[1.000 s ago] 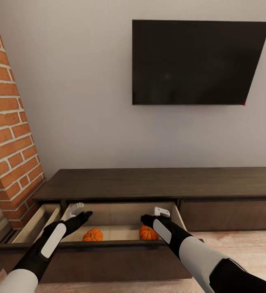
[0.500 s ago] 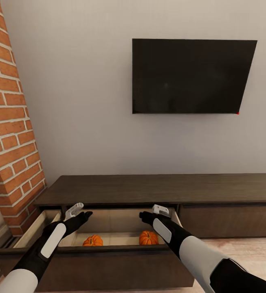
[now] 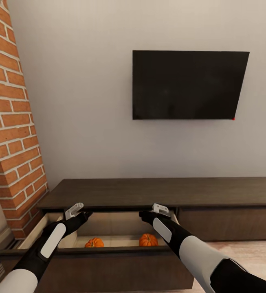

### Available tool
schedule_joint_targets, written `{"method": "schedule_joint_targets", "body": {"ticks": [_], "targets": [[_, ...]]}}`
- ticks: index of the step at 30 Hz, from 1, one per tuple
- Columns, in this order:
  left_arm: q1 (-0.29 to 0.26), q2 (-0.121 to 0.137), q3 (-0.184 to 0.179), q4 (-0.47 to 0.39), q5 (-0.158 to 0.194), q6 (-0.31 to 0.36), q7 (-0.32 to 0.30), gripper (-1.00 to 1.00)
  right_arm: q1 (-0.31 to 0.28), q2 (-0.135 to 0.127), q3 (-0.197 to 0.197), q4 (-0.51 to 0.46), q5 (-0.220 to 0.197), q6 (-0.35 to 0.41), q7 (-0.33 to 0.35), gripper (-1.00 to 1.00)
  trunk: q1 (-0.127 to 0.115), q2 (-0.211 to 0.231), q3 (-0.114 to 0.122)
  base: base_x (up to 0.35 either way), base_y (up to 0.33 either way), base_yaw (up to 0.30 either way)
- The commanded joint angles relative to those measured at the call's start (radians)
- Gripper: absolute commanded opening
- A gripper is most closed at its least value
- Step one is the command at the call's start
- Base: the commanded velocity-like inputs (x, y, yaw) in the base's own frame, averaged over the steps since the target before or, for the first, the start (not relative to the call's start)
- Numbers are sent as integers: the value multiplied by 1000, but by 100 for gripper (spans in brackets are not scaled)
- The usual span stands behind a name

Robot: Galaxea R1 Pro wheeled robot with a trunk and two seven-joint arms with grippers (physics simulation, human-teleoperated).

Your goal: Place each of the two pumpkins and all three candles from the living room inside a cabinet in the living room (use any cabinet), then make sure every cabinet is closed, and position the cauldron so it is next to a table in the living room.

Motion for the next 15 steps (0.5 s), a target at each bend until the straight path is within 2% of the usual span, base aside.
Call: {"method": "schedule_joint_targets", "body": {"ticks": [1, 5, 15], "targets": [[0, 1, -4, -2, 11, 1, 9, 100, -1, -1, 8, -3, -6, 2, -8, 100, -4, 7, 2, -20, 0, 0], [-1, 1, -4, -2, 11, 1, 9, 100, -1, -1, 8, -5, -6, 1, -8, 100, -19, 35, 15, -178, 4, 0], [0, 0, -4, -1, 11, 1, 9, 100, -1, -1, 10, -5, -6, 0, -8, 100, -58, 105, 46, -314, 71, 0]]}}
